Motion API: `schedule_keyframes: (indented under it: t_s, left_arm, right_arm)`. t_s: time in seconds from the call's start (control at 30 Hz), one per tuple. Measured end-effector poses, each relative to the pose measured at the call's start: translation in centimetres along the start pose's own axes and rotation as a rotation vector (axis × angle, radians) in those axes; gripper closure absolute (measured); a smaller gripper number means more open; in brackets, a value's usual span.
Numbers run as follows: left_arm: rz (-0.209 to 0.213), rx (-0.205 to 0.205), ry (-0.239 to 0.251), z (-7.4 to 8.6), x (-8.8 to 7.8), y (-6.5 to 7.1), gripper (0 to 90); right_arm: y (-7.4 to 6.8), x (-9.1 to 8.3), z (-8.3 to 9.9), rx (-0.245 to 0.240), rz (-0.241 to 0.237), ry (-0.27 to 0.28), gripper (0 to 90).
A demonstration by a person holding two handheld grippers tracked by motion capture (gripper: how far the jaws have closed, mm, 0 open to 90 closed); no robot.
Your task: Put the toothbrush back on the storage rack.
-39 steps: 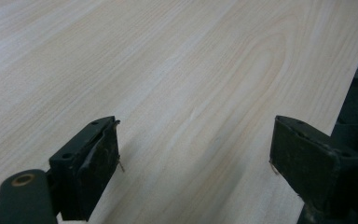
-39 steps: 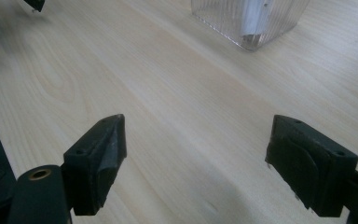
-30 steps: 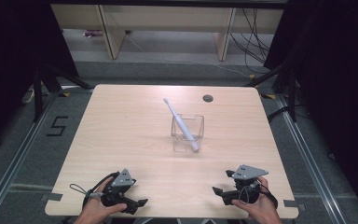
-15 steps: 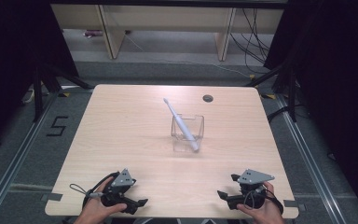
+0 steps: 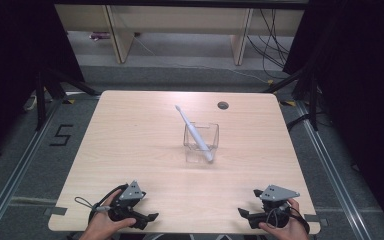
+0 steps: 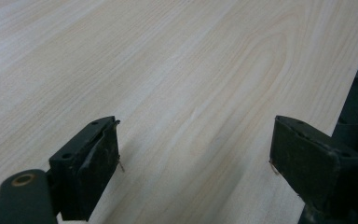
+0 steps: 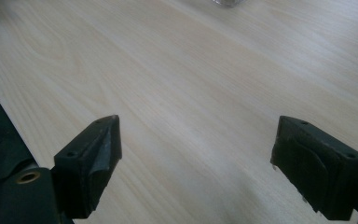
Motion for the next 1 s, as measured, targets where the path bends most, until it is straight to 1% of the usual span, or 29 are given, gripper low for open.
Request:
schedule_keyframes:
  t_s: [0.03,0.07,0.13,0.17,0.2,0.23,0.27,0.3,0.33,0.37,0.4,0.43,0.5,0.53,0.57,0.6,0.67,0.7,0.73,0.77,0.8,0.83,1.0]
  left_arm:
    - [0.000,0.001,-0.001,0.0,0.0,0.0,14.9]
    - [0.000,0.003,-0.001,0.0,0.0,0.0,14.9]
    - [0.000,0.002,0.000,0.0,0.0,0.0,14.9]
    - [0.000,0.003,0.000,0.0,0.0,0.0,14.9]
    - [-0.001,-0.009,0.011,-0.1,0.1,0.1,14.9]
    - [0.000,0.000,0.003,0.0,0.0,0.0,14.9]
    - [-0.001,-0.011,0.013,-0.1,0.1,0.1,14.9]
    - [-0.001,-0.010,0.012,-0.1,0.1,0.1,14.9]
    - [-0.001,-0.011,0.012,-0.1,0.1,0.1,14.9]
    - [-0.001,-0.002,0.004,0.0,0.0,0.0,14.9]
    - [-0.001,-0.011,0.013,-0.1,0.1,0.1,14.9]
    - [-0.001,-0.011,0.013,-0.1,0.1,0.1,14.9]
    - [-0.001,-0.010,0.013,-0.1,0.1,0.1,14.9]
    - [-0.001,-0.010,0.013,-0.1,0.1,0.1,14.9]
    - [-0.001,-0.009,0.012,-0.1,0.1,0.1,14.9]
    - [-0.001,-0.008,0.012,-0.1,0.1,0.1,14.9]
    - [-0.002,-0.010,0.014,-0.1,0.1,0.1,14.9]
    - [-0.001,-0.010,0.013,-0.1,0.1,0.1,14.9]
    - [0.001,-0.009,0.012,-0.1,0.1,0.1,14.9]
    - [-0.002,-0.009,0.013,-0.1,0.1,0.1,14.9]
    - [-0.002,-0.009,0.012,-0.1,0.1,0.1,14.9]
    - [-0.008,0.007,-0.002,0.0,0.0,0.0,14.9]
    - [-0.006,0.006,-0.002,0.0,0.0,0.0,14.9]
  right_arm:
    - [0.1,0.0,0.1,-0.018,-0.003,0.008,15.8]
    - [0.0,-0.1,0.2,-0.003,-0.002,0.004,15.8]
    - [0.0,-0.1,0.3,-0.012,-0.017,-0.002,15.8]
    - [-0.1,-0.2,0.4,0.004,-0.017,-0.009,15.8]
    - [0.0,-0.1,0.5,0.002,-0.017,-0.005,15.8]
    - [0.1,-0.2,0.5,-0.009,-0.001,0.002,15.8]
    - [0.0,-0.3,0.6,0.003,-0.014,-0.010,15.8]
    - [0.1,-0.4,0.6,-0.014,0.002,-0.002,15.8]
    - [0.0,-0.4,0.7,0.013,0.001,-0.003,15.8]
    - [-0.1,-0.5,0.8,0.020,0.000,-0.003,15.8]
    - [0.2,-0.6,0.7,-0.008,0.011,0.004,15.8]
    - [0.0,-0.6,0.8,0.016,0.004,-0.001,15.8]
    - [0.1,-0.7,0.9,0.004,-0.002,-0.007,15.8]
    - [0.1,-0.7,1.0,0.001,0.004,-0.009,15.9]
    - [0.0,-0.8,1.1,0.011,0.008,-0.009,15.9]
    - [0.0,-0.8,1.1,0.010,0.007,-0.011,15.9]
    - [0.1,-0.8,1.1,-0.008,0.010,-0.012,16.0]
    - [-0.1,-0.8,1.3,0.028,0.003,-0.027,16.0]
    - [-0.1,-0.8,1.3,0.033,0.002,-0.030,16.0]
    - [0.1,-0.8,1.3,0.005,-0.004,-0.024,16.0]
    - [0.2,-0.7,1.3,-0.008,-0.007,-0.021,16.0]
    - [0.2,-0.7,1.3,-0.003,-0.009,-0.028,16.0]
    - [0.2,-0.8,1.4,0.006,0.002,-0.025,16.1]
Point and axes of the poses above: each handheld gripper's, and its own axes: x roughly forward along the jaws, z roughly out of its underside, y roughly to its right, the point moved 4 cm from there along x, roughly forward along the jaws, and after that the axes turned 9 degrees about x, right-handed, at the moved point
